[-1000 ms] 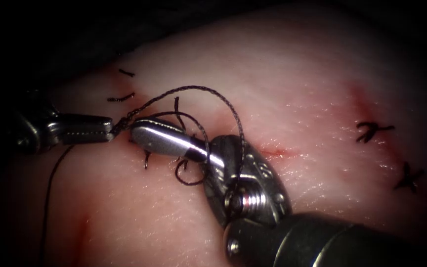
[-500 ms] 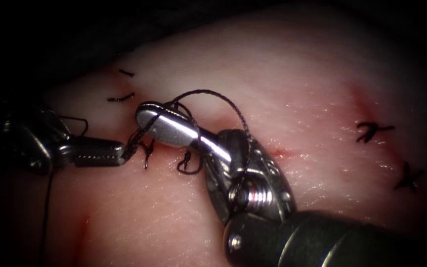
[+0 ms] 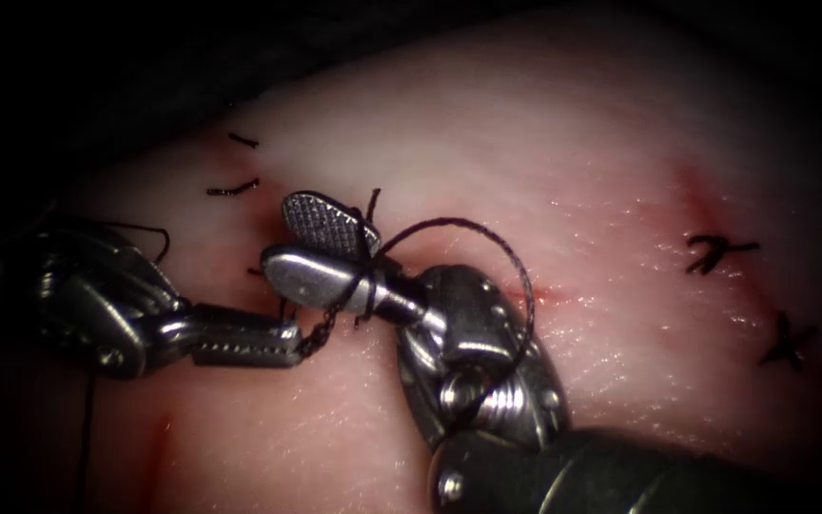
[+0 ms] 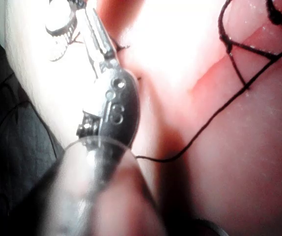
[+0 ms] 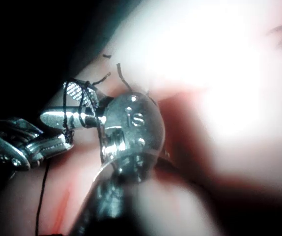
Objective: Wound Closure
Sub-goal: With the left needle driver wrap the suture once around the right needle driver, then using the right grasper, grab the tail end.
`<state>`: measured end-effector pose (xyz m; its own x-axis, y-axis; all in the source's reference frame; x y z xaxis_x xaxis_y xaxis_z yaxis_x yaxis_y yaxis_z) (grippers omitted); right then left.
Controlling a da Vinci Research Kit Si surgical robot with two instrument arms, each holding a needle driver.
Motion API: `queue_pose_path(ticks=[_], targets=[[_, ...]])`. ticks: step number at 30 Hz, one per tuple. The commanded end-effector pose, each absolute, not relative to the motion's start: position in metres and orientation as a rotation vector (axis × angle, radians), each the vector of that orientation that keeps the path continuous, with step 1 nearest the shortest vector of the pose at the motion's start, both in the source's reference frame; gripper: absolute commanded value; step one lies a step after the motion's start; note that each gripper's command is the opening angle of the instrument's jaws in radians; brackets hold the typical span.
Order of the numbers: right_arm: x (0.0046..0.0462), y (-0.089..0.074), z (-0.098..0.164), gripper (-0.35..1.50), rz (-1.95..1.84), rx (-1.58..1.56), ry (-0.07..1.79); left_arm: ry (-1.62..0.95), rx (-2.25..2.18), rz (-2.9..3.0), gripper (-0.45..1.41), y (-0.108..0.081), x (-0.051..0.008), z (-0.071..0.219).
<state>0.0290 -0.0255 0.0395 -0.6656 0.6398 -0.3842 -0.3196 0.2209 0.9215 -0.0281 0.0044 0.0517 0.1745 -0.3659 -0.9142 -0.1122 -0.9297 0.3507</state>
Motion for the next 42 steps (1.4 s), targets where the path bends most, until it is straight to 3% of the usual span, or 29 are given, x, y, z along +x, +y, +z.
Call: queue_pose_path(ticks=[1,9,13,30,39,42], targets=[[0.0298,-0.0253,0.0394,0.83,1.576,0.259,1.69,-0.465,2.232,-1.843,-0.45,0.0052,-0.0287,0.0519],[0.0281,-0.0264,0.0384,0.76,1.619,0.017,1.574,-0.478,2.187,-1.886,-0.45,0.004,-0.0294,0.0523],[0.0275,-0.0268,0.0385,0.58,1.64,-0.053,1.537,-0.478,2.182,-1.892,-0.45,0.004,-0.0296,0.0524],[0.0269,-0.0291,0.042,0.39,1.956,0.015,1.461,-0.413,2.097,-1.925,-0.45,0.0037,-0.0322,0.053],[0.0282,-0.0272,0.042,0.58,1.859,0.011,1.444,-0.402,2.105,-1.924,-0.45,0.0044,-0.0319,0.0528],[0.0286,-0.0266,0.0418,0.56,1.793,-0.055,1.417,-0.4,2.107,-1.922,-0.45,0.0046,-0.0317,0.0528]])
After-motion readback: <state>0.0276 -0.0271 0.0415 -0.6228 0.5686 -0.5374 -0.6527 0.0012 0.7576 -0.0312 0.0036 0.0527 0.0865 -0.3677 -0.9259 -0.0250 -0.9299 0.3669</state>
